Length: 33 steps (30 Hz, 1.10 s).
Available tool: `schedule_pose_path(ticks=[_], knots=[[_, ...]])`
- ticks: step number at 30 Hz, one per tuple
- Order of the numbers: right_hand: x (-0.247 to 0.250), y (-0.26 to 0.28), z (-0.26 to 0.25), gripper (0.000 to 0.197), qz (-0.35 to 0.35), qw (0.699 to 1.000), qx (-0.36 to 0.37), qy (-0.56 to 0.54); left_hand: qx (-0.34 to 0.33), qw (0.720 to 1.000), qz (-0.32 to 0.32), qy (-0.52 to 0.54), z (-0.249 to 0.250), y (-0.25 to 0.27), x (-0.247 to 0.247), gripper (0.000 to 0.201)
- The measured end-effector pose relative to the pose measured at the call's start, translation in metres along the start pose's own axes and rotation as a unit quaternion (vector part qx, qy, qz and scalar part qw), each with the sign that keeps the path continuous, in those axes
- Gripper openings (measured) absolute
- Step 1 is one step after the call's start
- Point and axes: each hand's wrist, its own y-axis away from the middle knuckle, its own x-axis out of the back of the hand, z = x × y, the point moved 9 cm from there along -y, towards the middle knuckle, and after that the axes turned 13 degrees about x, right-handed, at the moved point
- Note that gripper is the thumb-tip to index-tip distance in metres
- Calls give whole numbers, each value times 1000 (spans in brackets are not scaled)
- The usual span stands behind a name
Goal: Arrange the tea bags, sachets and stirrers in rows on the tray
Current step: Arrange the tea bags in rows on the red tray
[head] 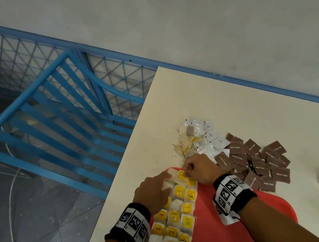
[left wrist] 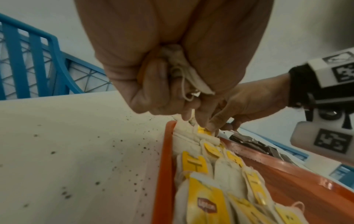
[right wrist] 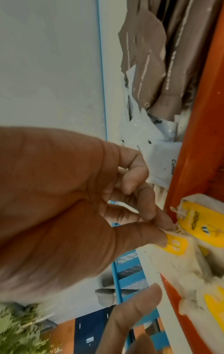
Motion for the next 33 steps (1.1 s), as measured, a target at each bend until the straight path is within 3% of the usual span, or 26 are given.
schedule_pose_path(ticks=[6, 10, 15, 18, 21, 22, 23, 26, 28, 30, 33], knots=[[0, -1, -8, 6, -12, 999, 28, 26, -47, 996, -14, -76, 19, 7, -18, 42], [1, 0, -6, 34, -6, 999, 22, 36, -45, 992, -7, -118, 22, 9, -26, 40], [-4, 5, -8, 19, 4, 998, 40, 51, -37, 990, 20, -137, 25, 14, -23, 41], [-4, 8, -11, 21, 13, 997, 50, 57, -25, 995, 25, -99, 23, 15, -16, 40], [15, 21, -24, 14, 56, 996, 59, 40, -7, 996, 14, 87, 24, 22, 6, 59], [23, 28, -30, 11, 69, 995, 67, 29, 1, 979, -15, 202, 26, 27, 13, 72], [31, 37, -39, 10, 82, 993, 79, 15, 23, 944, -63, 324, 27, 32, 15, 78], [56, 73, -69, 7, 126, 984, 126, -11, 76, 767, -258, 583, 42, 57, 8, 79], [70, 100, -90, 5, 156, 975, 155, -26, 54, 694, -329, 638, 59, 76, 11, 86], [84, 127, -111, 5, 187, 965, 181, -44, 40, 673, -350, 650, 72, 90, 15, 91], [98, 163, -137, 5, 204, 955, 211, -49, 42, 680, -358, 639, 93, 111, 17, 91]])
